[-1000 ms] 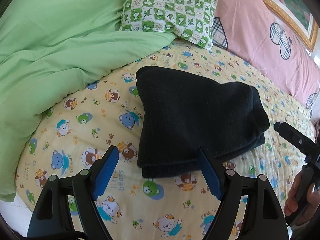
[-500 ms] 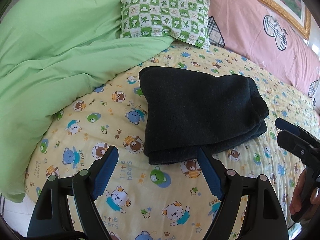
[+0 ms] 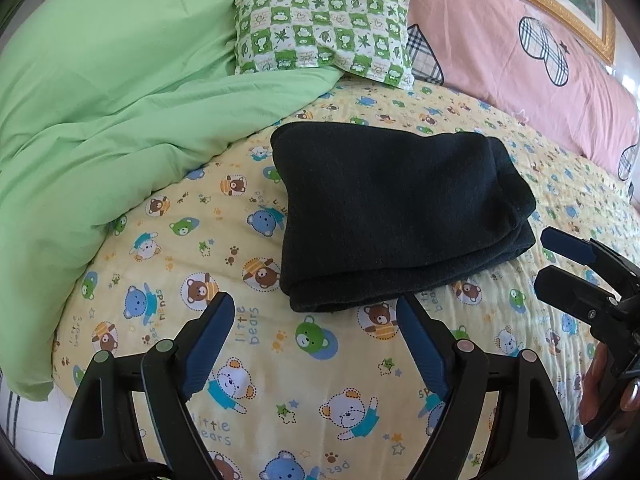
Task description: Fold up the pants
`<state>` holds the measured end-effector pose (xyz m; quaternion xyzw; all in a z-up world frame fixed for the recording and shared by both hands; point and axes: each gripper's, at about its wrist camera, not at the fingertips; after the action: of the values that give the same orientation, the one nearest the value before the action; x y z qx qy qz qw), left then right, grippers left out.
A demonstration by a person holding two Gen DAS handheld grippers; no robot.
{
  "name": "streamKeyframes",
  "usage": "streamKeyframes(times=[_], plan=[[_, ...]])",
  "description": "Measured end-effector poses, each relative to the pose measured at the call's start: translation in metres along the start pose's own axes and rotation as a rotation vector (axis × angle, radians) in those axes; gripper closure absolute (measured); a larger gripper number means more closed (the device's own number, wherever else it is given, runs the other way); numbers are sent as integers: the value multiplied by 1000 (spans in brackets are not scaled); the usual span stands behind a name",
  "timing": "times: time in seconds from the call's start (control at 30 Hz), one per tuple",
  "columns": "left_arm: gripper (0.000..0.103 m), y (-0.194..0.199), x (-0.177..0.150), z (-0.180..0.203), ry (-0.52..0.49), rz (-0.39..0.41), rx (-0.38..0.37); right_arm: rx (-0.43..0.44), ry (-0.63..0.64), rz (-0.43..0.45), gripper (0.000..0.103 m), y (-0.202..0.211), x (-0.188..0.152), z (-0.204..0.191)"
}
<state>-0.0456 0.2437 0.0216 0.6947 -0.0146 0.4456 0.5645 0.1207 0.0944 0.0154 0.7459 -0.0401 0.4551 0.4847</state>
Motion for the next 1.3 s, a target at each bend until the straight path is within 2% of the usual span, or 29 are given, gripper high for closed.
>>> streamKeyframes(times=[0.5,1.3], plan=[[19,-14,-4,0,7,-12,0,-27,51,-35,9,-15,-6,-5],[19,-23,-4,-1,6,-25,-7,-32,67,-35,9,-21,-6,-8]])
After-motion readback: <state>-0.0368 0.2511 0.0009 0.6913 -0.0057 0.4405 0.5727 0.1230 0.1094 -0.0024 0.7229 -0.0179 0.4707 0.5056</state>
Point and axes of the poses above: each gripper's, at about its wrist camera, not at the fingertips, and y roughly against the way its jaws point, z to its right, x to its top, and after that the axes turned 3 degrees about -z, right-handed
